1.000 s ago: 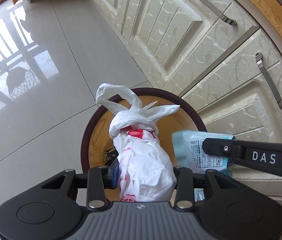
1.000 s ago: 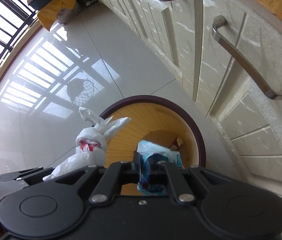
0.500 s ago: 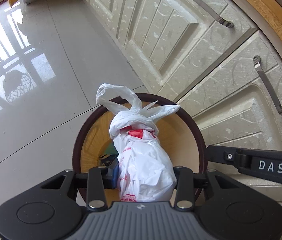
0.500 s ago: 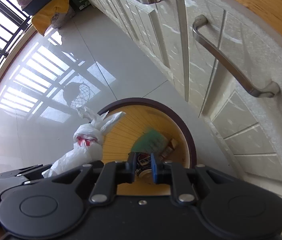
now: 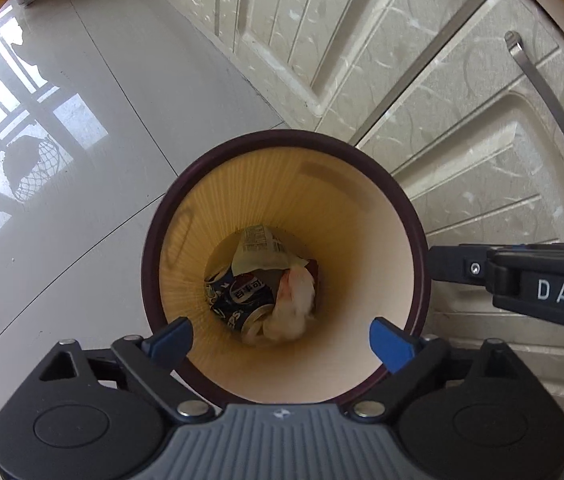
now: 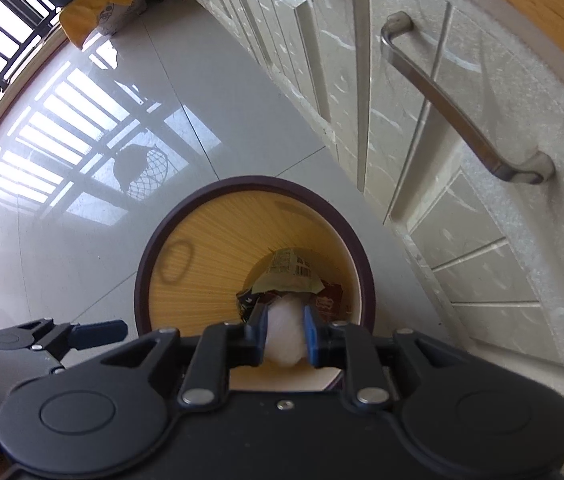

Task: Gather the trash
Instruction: 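Open both tools to drop the bottle and white bag into the wastebasket, then raise both tools from the wastebasket back toward the bench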

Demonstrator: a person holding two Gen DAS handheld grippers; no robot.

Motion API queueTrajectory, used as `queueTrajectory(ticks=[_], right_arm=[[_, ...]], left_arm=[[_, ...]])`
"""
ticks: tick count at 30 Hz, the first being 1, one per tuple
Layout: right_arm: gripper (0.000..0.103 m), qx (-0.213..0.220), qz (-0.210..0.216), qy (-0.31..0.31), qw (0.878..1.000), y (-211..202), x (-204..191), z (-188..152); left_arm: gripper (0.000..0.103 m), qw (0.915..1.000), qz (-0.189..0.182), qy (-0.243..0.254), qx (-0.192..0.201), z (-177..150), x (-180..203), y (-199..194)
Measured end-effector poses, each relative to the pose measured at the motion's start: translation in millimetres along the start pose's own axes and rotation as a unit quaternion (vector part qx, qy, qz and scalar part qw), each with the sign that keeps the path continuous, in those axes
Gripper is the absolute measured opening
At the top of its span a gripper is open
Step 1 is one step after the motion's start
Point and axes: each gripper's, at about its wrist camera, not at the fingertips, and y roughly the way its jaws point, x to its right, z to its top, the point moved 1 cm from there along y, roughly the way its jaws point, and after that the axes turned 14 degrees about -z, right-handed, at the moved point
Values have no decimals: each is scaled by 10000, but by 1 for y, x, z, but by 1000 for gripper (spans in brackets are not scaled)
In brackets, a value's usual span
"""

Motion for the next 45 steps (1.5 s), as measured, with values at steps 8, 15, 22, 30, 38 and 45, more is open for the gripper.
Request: queueTrajectory(ticks=[8,15,22,30,38,45], right_arm=[[29,1,-29,-168,9999,-2,5,-4],[46,106,-150,-298,9994,-7,9,-8],[69,152,-274,-469,9984,-6,14,-18],[85,192,-515,-477,9973,-5,15,-24],[103,221,-672,-483,9963,-5,15,-32],[103,330,-649,-488,9962,-15,12,-39]], left_arm=[[103,9998,94,-151,25,2,-10,-5],[103,9995,150,-260,43,0,-18,-7],[103,9993,163,-312,80,-3,-25,-11],[103,9991,254,-310,131,-10,-34,-21],[103,9987,325,-357,190,-17,-40,-30],[103,9978,385,-449,315,-25,-44,-42]])
